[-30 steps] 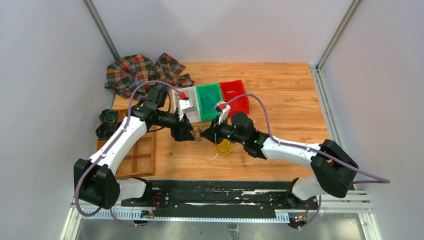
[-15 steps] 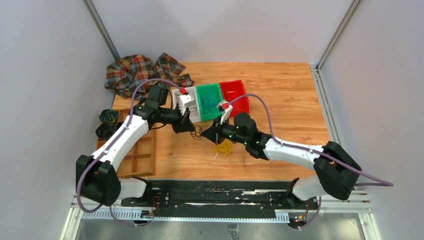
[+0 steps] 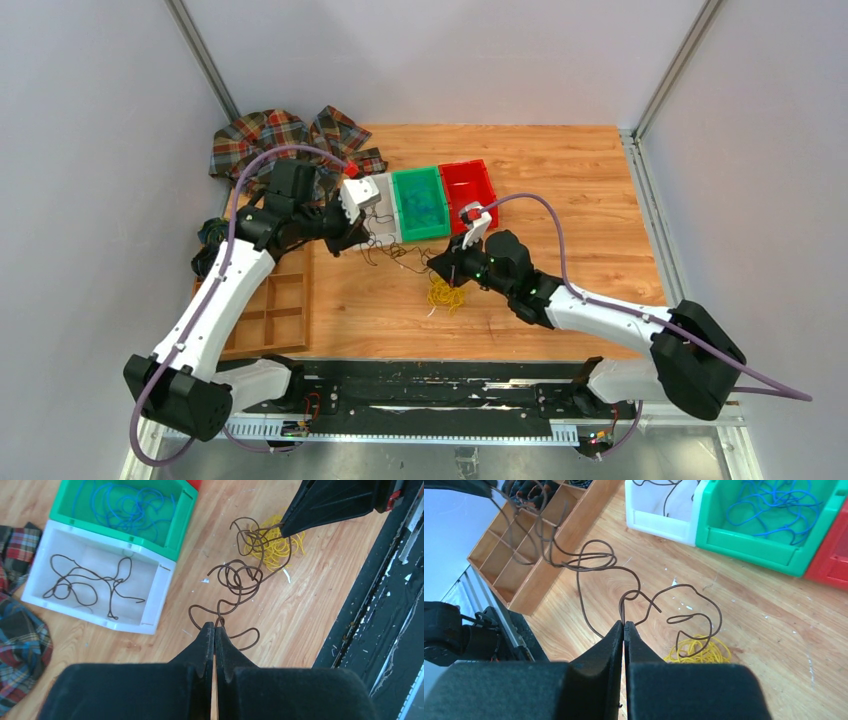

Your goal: Untangle the cables

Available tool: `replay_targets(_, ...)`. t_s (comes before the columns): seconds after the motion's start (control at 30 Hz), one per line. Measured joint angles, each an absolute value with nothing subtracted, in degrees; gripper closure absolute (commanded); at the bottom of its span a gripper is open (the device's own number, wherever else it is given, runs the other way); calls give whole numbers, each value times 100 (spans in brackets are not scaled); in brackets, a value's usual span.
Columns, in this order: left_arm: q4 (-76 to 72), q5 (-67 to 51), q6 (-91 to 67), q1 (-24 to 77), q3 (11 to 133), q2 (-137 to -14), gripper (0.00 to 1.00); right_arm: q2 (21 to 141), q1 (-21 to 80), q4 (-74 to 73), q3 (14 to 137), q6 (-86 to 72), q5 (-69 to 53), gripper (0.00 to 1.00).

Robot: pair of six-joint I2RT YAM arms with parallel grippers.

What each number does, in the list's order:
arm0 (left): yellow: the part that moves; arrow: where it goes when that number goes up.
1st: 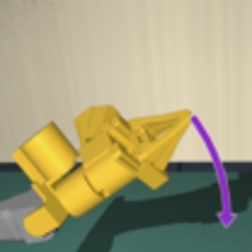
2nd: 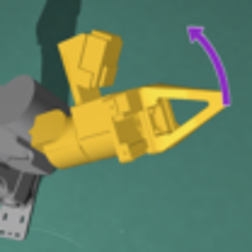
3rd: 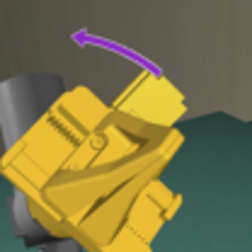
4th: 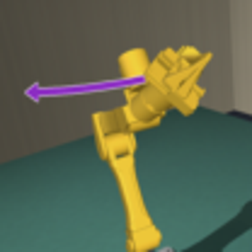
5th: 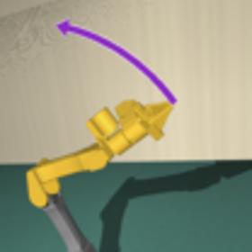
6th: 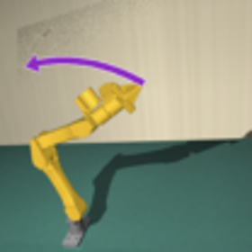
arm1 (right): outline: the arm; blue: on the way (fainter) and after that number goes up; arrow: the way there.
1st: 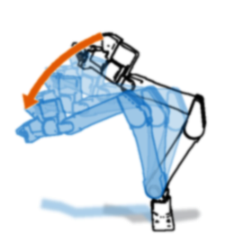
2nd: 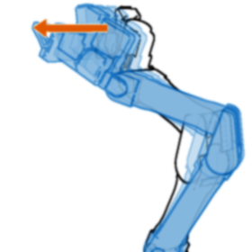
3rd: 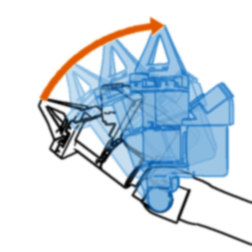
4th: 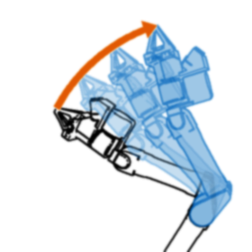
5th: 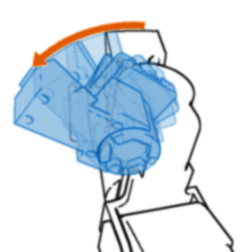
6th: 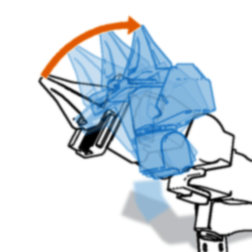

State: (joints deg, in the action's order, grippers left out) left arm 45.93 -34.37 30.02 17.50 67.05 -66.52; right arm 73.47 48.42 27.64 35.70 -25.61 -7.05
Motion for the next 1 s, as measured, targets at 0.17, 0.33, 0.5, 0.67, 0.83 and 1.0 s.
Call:
replay_targets(0.17, 4788, -3369, 3002, 1750, 7061, -6576, 99, 7137, 4842, 2508, 3573, -2418, -456, 92)
replay_targets(0.33, 5033, -3227, 3000, 1750, 7730, -6576, 99, 7002, 4842, 2335, 3586, -2250, -325, 90)
replay_targets(0.5, 5203, -3107, 2985, 1750, 8643, -6611, 99, 6954, 4842, 2078, 3750, -2069, -228, 97)
replay_targets(0.67, 5266, -2816, 3070, 1750, 9636, -6639, 100, 6906, 4842, 1907, 3916, -1990, -113, 88)
replay_targets(0.83, 5308, -2781, 3155, 1750, 10189, -6632, 100, 6882, 4845, 1876, 3944, -1938, -91, 57)
replay_targets(1.0, 5422, -2842, 3138, 1750, 10184, -6593, 100, 6886, 5035, 1804, 4442, -1675, -30, 37)
